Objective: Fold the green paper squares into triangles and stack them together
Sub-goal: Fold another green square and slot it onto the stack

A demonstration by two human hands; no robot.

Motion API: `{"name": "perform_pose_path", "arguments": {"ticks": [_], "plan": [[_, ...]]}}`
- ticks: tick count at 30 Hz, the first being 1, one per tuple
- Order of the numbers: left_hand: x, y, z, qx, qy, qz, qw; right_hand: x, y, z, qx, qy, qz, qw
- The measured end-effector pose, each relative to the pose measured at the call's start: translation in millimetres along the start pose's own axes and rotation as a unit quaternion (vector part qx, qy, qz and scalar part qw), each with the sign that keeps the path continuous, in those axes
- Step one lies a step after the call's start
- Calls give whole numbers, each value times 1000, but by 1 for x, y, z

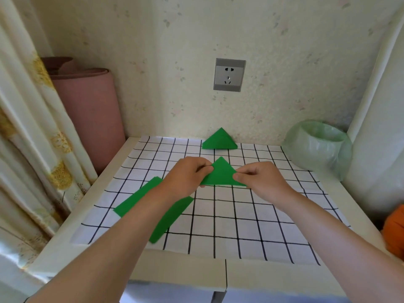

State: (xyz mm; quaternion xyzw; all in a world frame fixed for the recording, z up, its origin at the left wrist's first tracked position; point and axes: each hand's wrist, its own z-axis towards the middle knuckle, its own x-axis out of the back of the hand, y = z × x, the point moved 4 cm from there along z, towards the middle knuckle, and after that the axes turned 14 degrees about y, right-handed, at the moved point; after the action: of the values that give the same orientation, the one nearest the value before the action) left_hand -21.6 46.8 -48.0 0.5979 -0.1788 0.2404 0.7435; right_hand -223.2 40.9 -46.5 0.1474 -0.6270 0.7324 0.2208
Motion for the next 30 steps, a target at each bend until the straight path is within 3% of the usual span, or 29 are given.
{"name": "perform_pose_path", "arguments": {"ticks": [6, 11, 13, 16, 19, 23, 30], "plan": [[2, -30, 30, 19, -19, 56, 998, 0, 12, 45, -35, 31, 12, 999], [2, -36, 69, -9, 38, 169, 985, -13, 18, 80, -47, 29, 13, 998], [1, -28, 82, -10, 76, 132, 988, -20, 16, 88, -52, 30, 23, 998], [-4, -15, 93, 27, 108, -26, 993, -26, 13, 90, -83, 18, 71, 994], [-8, -17, 91, 36, 120, -80, 989, -27, 11, 86, -82, -19, 51, 995], [-11, -22, 81, 28, 88, -78, 993, -26, 3, 83, -49, -22, 61, 997], [-13, -10, 72, -66, 66, 15, 996, -27, -14, 79, 4, 33, 59, 998]]}}
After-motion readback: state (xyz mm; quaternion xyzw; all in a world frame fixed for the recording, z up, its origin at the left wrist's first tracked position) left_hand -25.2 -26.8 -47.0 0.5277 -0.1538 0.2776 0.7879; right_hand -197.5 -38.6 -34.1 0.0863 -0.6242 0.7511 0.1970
